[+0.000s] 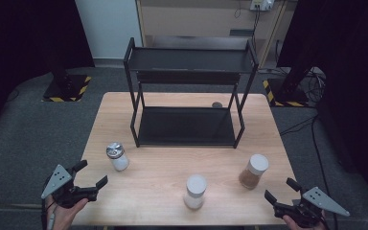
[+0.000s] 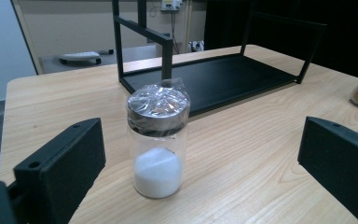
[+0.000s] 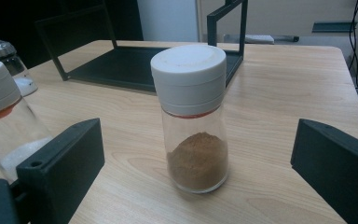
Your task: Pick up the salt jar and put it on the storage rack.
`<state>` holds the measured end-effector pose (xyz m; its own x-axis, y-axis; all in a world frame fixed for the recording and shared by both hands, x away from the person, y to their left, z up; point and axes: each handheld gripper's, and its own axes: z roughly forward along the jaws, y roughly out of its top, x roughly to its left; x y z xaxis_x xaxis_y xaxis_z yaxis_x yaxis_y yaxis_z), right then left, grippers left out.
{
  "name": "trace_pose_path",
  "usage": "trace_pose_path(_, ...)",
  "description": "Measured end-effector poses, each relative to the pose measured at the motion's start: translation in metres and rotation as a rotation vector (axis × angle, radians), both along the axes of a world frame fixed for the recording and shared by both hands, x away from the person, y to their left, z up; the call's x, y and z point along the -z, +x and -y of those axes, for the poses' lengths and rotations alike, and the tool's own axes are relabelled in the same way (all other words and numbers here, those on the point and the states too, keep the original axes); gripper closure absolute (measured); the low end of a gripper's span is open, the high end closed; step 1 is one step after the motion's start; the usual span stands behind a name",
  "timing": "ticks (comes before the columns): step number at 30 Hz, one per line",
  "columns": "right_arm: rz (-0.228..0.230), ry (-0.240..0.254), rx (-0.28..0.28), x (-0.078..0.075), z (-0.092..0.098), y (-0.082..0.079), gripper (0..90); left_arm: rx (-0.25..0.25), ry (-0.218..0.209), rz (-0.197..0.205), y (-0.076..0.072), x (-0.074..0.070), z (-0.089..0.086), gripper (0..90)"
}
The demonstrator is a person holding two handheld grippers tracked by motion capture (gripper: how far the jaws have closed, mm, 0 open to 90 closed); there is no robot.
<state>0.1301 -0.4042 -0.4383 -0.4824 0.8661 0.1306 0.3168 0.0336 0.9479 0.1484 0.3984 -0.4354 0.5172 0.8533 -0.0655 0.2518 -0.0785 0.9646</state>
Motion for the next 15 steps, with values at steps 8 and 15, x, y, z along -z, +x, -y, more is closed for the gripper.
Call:
trace_pose_path(8, 0.001, 0.002, -0.001, 0.000, 0.000, 0.000, 3.5, -0.008, 0.002, -0.010, 0.011, 0.000, 0.000, 0.0)
trace_pose_path(15, 0.000, -0.001, 0.000, 0.000, 0.000, 0.000, 3.6, -0.016, 0.030, -0.031, 0.022, 0.000, -0.001, 0.0)
